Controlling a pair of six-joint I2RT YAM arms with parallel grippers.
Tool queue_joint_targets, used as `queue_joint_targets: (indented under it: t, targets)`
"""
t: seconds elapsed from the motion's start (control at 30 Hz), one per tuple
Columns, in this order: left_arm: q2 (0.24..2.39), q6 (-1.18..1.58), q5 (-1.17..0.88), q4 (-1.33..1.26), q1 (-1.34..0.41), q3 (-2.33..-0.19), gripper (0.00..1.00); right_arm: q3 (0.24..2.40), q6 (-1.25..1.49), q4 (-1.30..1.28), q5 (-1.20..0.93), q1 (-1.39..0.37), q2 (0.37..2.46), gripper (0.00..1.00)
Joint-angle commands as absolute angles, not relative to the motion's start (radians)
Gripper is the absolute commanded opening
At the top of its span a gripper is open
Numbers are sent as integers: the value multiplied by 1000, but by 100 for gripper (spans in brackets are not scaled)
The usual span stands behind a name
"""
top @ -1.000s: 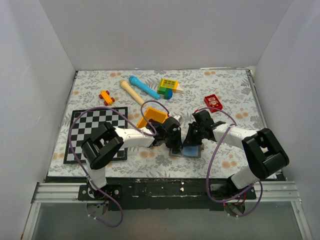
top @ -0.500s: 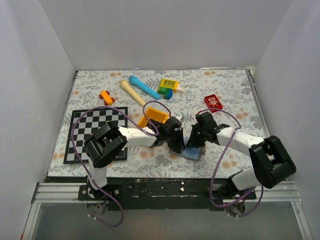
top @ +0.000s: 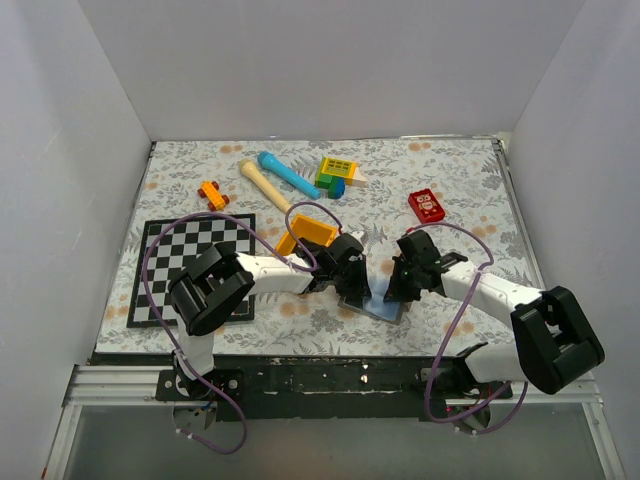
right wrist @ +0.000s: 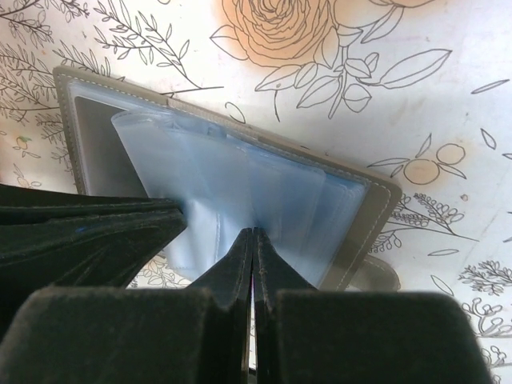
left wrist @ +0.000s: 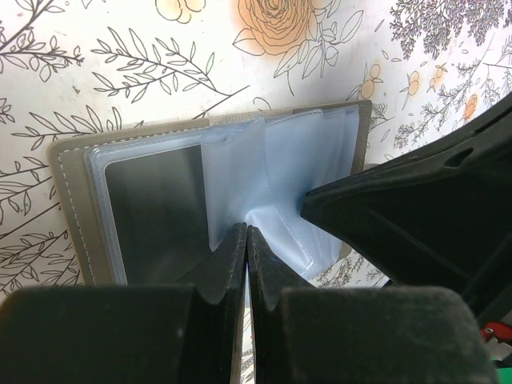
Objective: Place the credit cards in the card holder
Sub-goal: Turn over the card slot in the card holder.
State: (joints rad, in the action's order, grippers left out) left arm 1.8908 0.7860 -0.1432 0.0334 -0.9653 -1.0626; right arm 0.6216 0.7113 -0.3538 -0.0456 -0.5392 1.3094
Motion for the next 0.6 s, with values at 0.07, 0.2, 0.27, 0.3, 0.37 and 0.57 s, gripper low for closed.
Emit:
queue_joint_targets:
  t: [0.07, 0.2, 0.27, 0.3, 0.37, 0.57]
  targets:
    - [1836, 775, -135, 80, -971, -1075, 0, 620, 721, -350, -46, -545, 1348, 1]
    - [1776, 764, -115, 100, -971, -1078, 0, 621, 719, -353, -49, -543, 1332, 1]
    - [1758, 756, -107, 113, -969, -1083, 0, 633, 718, -362, -52, -543, 1321, 1]
    - [1755, 753, -107, 120, -969, -1086, 0, 637, 713, -365, -58, -543, 1316, 1]
    - [1749, 750, -107, 124, -969, -1089, 0, 646, 703, -364, -75, -543, 1313, 1]
    - [1718, 750, -74, 140, -968, -1066, 0, 661, 689, -348, -133, -543, 1315, 1]
